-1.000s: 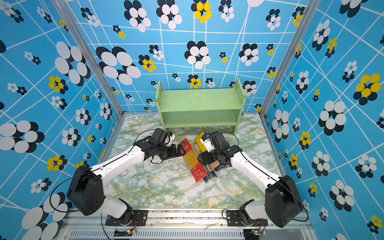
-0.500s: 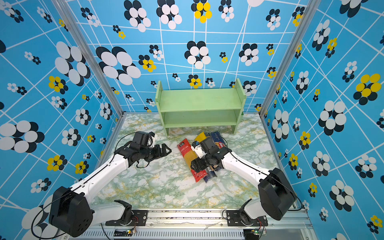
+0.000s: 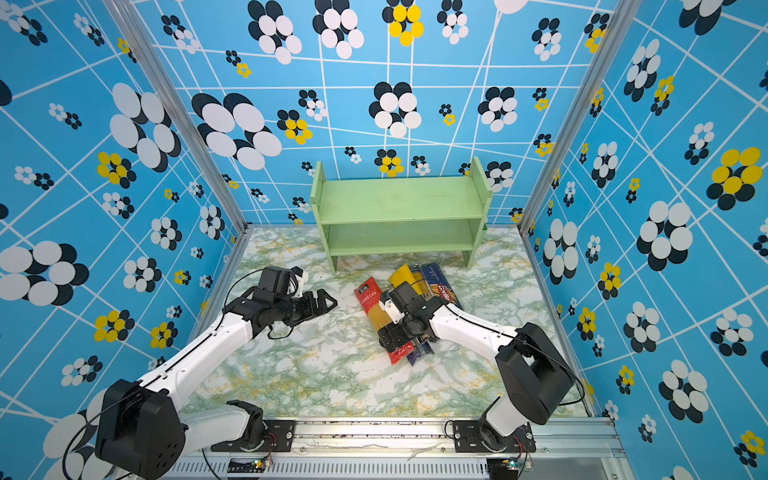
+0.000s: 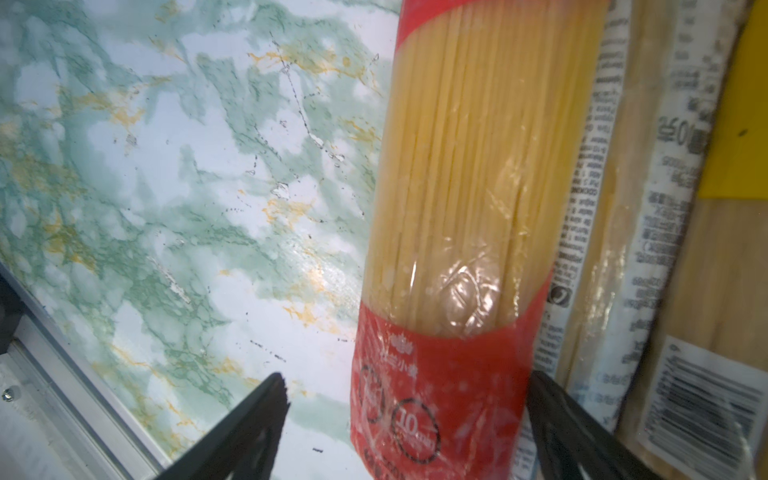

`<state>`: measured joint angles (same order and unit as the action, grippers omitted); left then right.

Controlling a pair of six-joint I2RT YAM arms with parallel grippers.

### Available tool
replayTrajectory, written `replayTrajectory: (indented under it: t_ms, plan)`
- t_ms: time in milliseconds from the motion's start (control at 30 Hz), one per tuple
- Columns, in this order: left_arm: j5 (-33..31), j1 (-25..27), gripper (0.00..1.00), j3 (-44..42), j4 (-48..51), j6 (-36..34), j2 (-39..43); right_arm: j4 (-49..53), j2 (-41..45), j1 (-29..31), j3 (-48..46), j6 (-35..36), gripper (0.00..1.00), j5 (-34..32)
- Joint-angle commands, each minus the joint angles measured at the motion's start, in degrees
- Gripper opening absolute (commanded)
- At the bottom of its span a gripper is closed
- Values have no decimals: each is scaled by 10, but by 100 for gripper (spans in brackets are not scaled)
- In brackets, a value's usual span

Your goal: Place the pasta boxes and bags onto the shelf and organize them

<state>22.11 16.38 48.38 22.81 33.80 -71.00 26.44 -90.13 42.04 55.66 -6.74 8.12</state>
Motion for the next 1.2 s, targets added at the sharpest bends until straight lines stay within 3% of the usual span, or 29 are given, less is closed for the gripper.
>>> replayTrajectory:
  t_ms: [0,500,1167]
  plan:
    - [13,-7,99,-14,-15,-6,14,10,-17,14,10,-8,92,-20]
    - [22,-23,99,-51,-25,-21,18,-10,-62,71,28,-71,88,-47]
    - [35,-56,99,-86,-32,-18,49,71,-174,115,125,-140,79,-147]
